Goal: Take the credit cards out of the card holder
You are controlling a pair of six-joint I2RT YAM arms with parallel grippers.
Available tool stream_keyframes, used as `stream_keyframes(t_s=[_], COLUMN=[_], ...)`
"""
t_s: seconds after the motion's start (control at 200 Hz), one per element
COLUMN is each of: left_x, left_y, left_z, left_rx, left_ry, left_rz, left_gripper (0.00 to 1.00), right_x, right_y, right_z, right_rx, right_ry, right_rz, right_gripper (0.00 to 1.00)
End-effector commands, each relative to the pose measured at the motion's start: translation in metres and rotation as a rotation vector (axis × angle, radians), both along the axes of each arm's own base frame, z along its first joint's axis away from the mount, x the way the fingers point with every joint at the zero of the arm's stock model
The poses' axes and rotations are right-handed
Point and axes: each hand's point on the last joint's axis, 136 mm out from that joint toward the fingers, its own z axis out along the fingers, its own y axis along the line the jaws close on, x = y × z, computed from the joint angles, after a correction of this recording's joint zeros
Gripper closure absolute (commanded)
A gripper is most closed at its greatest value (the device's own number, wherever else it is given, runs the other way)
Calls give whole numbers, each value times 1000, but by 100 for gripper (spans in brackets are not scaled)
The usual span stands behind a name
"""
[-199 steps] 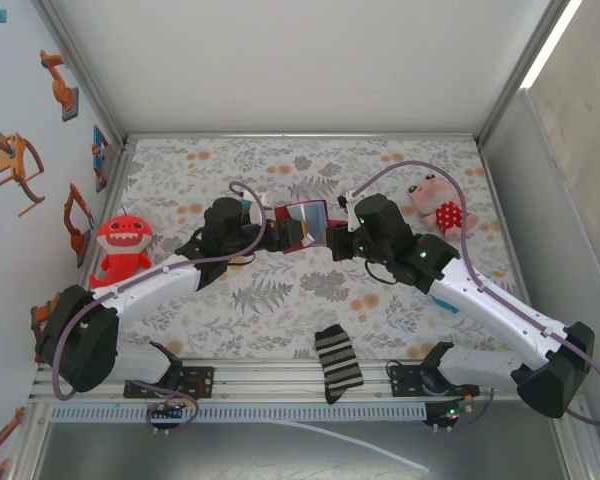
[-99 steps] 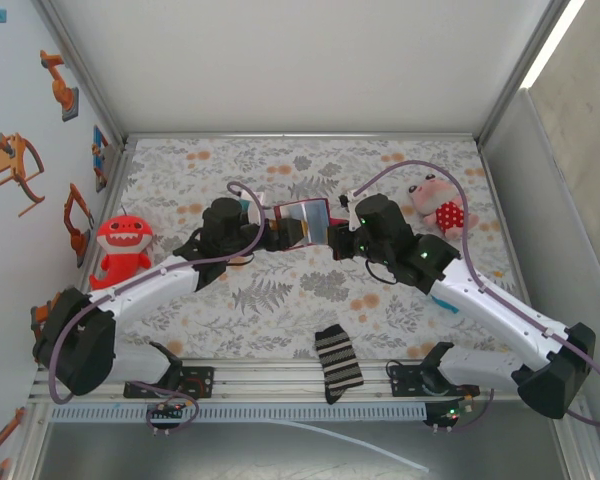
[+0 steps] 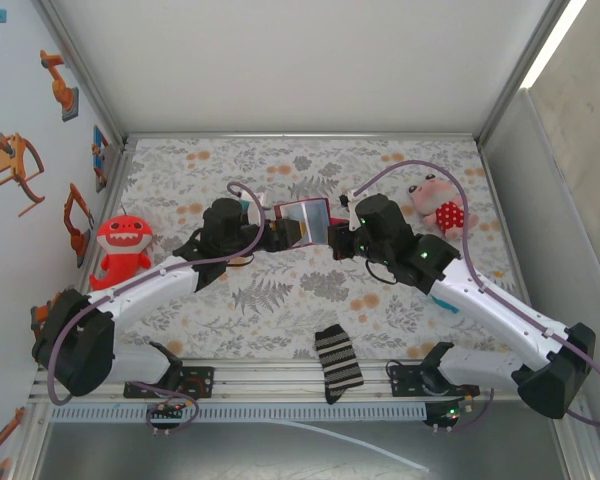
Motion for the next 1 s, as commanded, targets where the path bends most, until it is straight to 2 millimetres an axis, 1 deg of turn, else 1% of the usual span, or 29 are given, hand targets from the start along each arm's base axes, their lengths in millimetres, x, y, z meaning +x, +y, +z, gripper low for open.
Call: stream_keyframes(t_s=[0.0, 0.045, 0.175, 0.341, 0.576, 0.816, 0.997], left_x=[2, 2, -1, -5, -11, -14, -19], left_y=[-2, -2, -1, -4, -12, -15, -16], left_z=[11, 10, 9, 13, 19, 26, 35], left_rx=[4, 11, 21, 13, -11, -34, -67], left_ry=[-26, -24, -31, -44, -59, -80, -108], left_rz=[0, -2, -16, -41, -85, -105, -134], left_gripper=[45, 48, 64, 76, 83, 89, 97], right_x=[2, 2, 1, -4, -10, -7, -3], right_y=[1, 0, 2, 10, 20, 10, 5], right_z=[29, 29, 31, 36, 42, 37, 34], right_rx=[39, 37, 54, 106, 186, 171, 154], right_ry=[-76, -77, -84, -99, -106, -111, -113], right_rz=[-2, -4, 11, 54, 101, 57, 26], right_gripper=[100, 100, 100, 100, 100, 100, 100])
